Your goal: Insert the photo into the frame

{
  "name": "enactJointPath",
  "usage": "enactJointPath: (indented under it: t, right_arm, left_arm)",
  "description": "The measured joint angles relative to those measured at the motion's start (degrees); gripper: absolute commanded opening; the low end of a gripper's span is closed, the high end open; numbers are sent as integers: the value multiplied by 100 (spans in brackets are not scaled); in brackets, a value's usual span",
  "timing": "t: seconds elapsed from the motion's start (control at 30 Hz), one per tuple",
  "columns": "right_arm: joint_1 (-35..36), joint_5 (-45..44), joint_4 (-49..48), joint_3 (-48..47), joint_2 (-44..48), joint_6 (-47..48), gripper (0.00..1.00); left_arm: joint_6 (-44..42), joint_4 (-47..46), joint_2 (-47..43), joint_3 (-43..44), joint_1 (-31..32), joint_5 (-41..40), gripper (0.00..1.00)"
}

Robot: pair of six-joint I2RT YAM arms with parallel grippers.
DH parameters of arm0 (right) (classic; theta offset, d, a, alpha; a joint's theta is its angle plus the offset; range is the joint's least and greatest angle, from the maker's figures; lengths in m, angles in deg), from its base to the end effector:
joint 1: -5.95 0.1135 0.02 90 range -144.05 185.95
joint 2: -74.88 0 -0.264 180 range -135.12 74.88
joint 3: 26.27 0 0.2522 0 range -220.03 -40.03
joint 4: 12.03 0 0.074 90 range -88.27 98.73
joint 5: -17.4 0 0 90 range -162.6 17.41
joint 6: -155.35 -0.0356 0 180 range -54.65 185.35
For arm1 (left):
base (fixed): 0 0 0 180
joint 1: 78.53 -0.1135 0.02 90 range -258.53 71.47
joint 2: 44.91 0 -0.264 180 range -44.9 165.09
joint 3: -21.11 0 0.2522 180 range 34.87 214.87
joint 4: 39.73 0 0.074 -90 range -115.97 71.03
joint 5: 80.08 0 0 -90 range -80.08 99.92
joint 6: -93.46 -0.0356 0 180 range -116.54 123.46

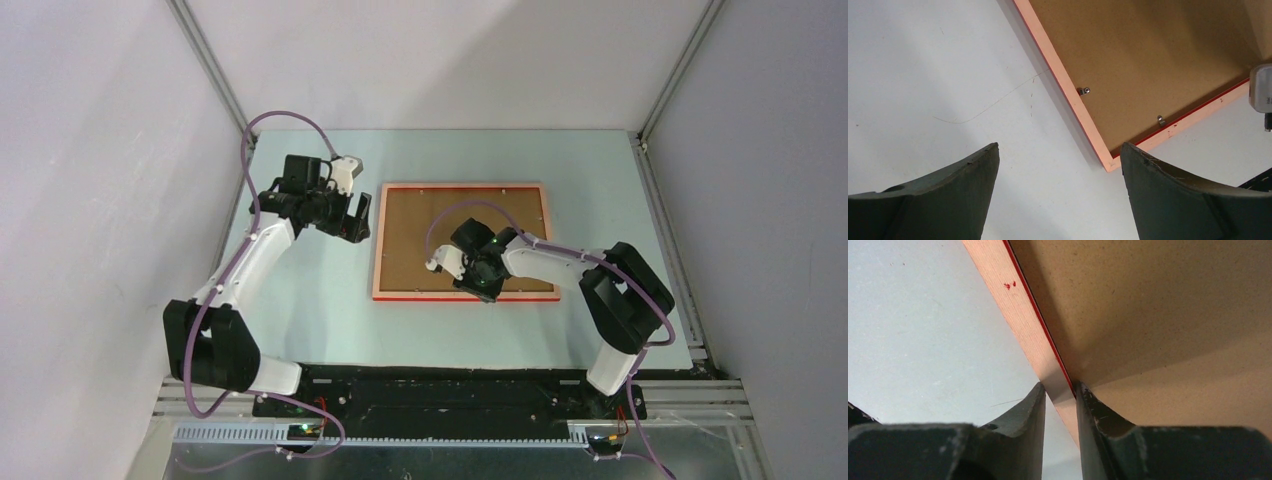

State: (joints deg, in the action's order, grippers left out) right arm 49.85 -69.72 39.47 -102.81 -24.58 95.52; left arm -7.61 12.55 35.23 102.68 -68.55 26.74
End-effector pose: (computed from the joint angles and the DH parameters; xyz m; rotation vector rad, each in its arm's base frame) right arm 0.2330 0.2267 0.1702 -1.7397 2.2893 0.1188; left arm 0.2889 -0.0613 0.2961 0.5706 2.3703 -0.3517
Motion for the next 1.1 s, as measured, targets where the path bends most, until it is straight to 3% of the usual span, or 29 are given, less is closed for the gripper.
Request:
enactJointPath:
  t: [0.1, 0.17, 0.4, 0.57, 0.87, 1.1]
  right_arm:
    - [33, -55, 4, -2, 0, 116, 6]
    - [42, -50, 11, -2, 0, 166, 0]
    - [17, 111, 170, -94, -4, 295, 0]
    - [-83, 496, 800, -605, -15, 404, 0]
    - [-728, 1517, 2304, -2468, -13, 651, 0]
    - [-1215, 2238, 3342, -3718, -133, 798, 0]
  left_arm:
    - [-2, 0, -33, 0, 0, 0, 96]
    - [-37, 0, -81, -4, 0, -2, 98]
    - [-468, 20, -638, -208, 57, -9, 100]
    - [-841, 20, -1174, -245, 428, -138, 100]
    - [-1648, 28, -2142, -380, 1947, -520, 100]
    - [-2223, 146, -1484, 223, 2914, -879, 100]
